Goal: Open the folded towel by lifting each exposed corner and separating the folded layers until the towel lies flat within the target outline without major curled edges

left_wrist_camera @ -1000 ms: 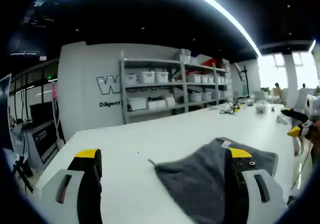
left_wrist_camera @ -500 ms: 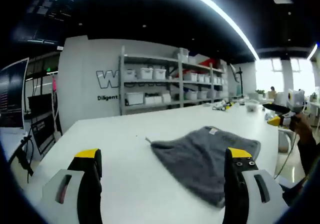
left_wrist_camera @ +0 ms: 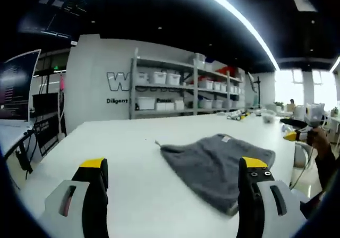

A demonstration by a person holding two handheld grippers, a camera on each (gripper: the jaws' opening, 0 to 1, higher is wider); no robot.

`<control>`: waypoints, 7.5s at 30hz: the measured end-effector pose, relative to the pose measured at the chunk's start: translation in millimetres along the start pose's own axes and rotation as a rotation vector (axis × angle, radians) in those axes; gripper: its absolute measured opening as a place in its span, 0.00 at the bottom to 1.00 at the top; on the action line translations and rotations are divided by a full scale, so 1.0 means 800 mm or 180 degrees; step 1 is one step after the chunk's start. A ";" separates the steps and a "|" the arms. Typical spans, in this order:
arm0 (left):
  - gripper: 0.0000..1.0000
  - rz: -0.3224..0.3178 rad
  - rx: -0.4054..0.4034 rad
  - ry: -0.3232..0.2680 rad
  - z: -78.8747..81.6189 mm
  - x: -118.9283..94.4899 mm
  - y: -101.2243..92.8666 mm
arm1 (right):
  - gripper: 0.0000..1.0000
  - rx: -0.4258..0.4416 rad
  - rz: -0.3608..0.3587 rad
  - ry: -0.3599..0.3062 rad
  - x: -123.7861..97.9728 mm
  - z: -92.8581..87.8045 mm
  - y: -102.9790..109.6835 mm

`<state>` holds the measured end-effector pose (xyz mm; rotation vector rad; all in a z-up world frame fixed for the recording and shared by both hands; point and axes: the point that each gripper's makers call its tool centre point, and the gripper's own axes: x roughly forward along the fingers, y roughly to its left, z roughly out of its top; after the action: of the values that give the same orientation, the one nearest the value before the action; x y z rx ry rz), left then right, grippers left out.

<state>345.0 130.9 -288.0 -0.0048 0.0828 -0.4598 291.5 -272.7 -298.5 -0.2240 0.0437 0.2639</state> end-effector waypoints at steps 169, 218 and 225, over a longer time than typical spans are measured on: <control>0.23 -0.1490 0.3243 0.0710 -0.124 0.178 -0.477 | 0.29 -0.0055 0.2204 0.1234 0.322 -0.005 -0.074; 0.03 -0.1676 0.3134 0.0864 -0.139 0.178 -0.482 | 0.18 0.1188 0.2364 0.1833 0.331 -0.089 -0.067; 0.03 -0.1709 0.3148 0.0888 -0.145 0.176 -0.484 | 0.20 0.1212 0.2306 0.1964 0.322 -0.110 -0.063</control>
<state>290.1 -277.0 -405.3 1.0313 0.1210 -0.9978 552.3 -274.2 -391.8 0.1085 0.7905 0.8897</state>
